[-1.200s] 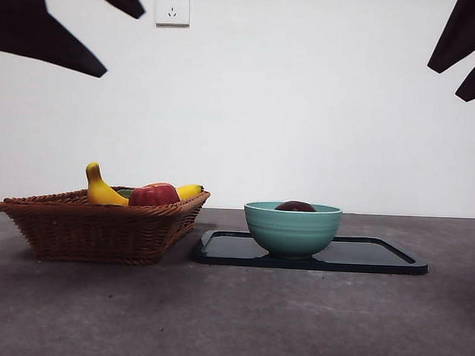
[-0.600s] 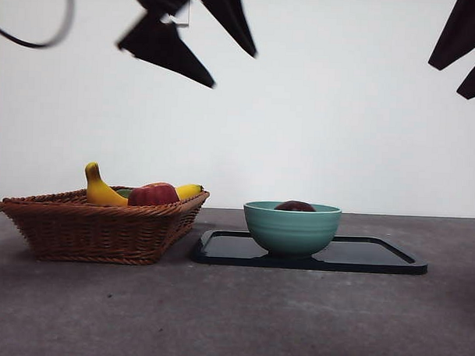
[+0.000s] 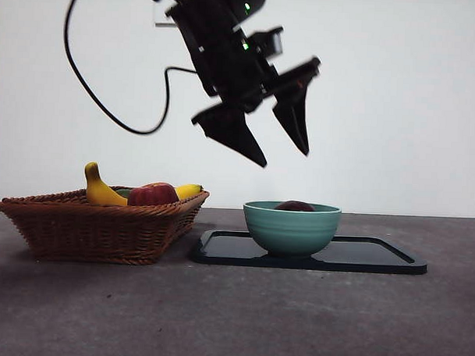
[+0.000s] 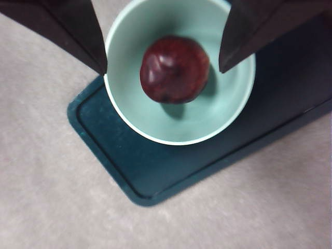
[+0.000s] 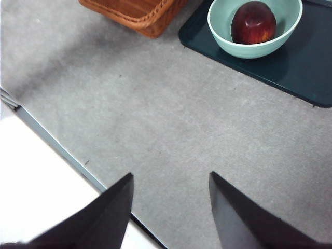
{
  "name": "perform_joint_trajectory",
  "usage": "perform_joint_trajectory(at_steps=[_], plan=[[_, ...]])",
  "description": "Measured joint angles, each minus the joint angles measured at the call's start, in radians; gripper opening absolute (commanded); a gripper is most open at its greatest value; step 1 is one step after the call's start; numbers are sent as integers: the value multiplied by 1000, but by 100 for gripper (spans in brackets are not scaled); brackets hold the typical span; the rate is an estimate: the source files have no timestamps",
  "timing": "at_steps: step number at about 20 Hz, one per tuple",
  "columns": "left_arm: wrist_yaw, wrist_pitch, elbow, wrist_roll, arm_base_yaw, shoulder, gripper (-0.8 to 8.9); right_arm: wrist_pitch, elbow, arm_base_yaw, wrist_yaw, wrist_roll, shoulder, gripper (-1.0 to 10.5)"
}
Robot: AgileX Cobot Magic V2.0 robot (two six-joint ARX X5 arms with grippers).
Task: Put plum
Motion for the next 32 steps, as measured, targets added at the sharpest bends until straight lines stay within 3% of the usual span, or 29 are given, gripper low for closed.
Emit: perform_joint_trajectory(at_steps=[23, 25, 27, 32], plan=[[-26, 57, 21, 18, -26, 171, 342, -46, 0, 0, 0, 27, -31, 231], [-26, 57, 21, 18, -26, 171, 314, -45, 0, 0, 0, 27, -31, 231], [-26, 57, 21, 18, -26, 171, 214, -45, 0, 0, 0, 27, -31, 231], [-26, 40, 30, 18, -27, 172, 209, -46, 0, 0, 0, 27, -31, 231]])
